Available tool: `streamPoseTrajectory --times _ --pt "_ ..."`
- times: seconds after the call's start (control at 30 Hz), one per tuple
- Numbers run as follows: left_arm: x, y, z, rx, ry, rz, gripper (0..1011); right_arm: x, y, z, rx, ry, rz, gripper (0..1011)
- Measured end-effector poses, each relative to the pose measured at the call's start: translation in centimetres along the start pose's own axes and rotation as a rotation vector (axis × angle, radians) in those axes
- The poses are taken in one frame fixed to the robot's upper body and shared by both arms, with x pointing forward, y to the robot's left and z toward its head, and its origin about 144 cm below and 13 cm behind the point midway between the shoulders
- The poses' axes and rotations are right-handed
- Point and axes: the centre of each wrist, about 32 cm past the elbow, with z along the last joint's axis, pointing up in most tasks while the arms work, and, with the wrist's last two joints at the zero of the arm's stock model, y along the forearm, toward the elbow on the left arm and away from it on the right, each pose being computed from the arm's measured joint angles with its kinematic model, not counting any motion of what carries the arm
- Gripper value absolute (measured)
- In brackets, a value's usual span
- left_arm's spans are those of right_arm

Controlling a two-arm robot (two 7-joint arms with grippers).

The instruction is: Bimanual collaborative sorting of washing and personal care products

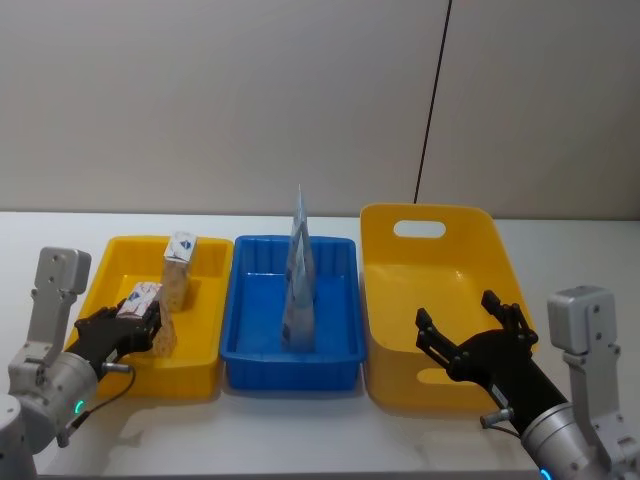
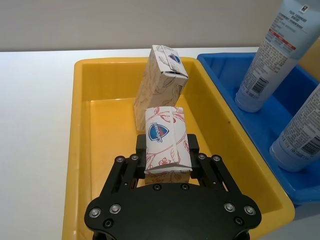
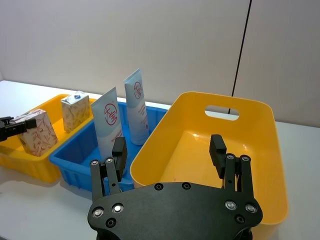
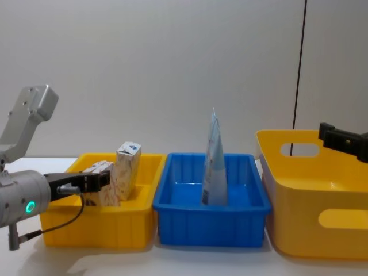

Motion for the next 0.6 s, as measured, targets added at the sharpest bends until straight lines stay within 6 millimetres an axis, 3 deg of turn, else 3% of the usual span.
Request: streamPoseTrajectory --times 0.6 --pt "-0.4 0.6 1.8 -0.06 -0.046 0.002 414 0.0 0.0 0.0 0.0 0.0 0.0 1000"
